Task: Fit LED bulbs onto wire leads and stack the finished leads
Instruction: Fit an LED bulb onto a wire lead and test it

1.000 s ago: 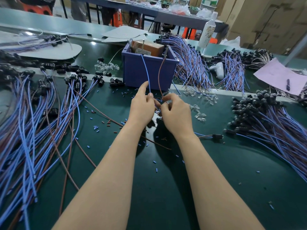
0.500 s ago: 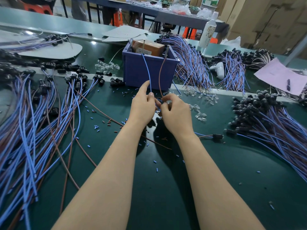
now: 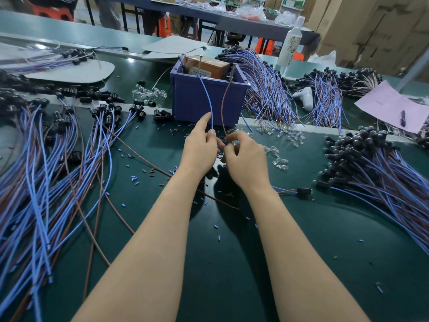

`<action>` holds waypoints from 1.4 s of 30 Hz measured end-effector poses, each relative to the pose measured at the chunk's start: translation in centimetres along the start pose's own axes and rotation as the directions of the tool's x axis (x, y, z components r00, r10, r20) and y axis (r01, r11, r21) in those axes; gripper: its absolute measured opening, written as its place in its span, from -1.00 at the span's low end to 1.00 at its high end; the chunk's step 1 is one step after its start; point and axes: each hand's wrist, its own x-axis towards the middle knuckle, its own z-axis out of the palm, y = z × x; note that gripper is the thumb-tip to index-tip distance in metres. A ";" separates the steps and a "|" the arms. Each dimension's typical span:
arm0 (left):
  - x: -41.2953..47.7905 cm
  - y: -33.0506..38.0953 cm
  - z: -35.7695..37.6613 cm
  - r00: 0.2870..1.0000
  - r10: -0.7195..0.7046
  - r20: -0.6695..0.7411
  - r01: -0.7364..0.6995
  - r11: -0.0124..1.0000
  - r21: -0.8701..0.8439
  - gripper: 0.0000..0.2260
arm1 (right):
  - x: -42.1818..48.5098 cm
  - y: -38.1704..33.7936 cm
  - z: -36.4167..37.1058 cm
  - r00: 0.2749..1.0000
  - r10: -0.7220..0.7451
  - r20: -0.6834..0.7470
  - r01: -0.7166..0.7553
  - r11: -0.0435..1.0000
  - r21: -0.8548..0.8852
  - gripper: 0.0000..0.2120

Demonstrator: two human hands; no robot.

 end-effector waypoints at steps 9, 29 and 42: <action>0.1 -0.1 0.0 1.000 0.008 0.000 -0.008 1.000 0.011 -0.60 | 0.0 0.0 -0.1 1.000 -0.007 -0.005 0.007 1.000 -0.008 -0.80; 0.2 1.9 -2.8 0.869 0.011 -0.495 -0.086 0.988 -0.129 -0.83 | -0.3 -0.9 -0.9 0.917 -0.095 0.387 0.102 0.995 0.001 -0.78; -0.4 2.9 -4.6 0.646 0.318 -0.694 -0.188 0.947 0.259 -0.53 | 0.4 0.2 -2.9 0.904 -0.031 0.427 0.082 0.992 -0.101 -0.81</action>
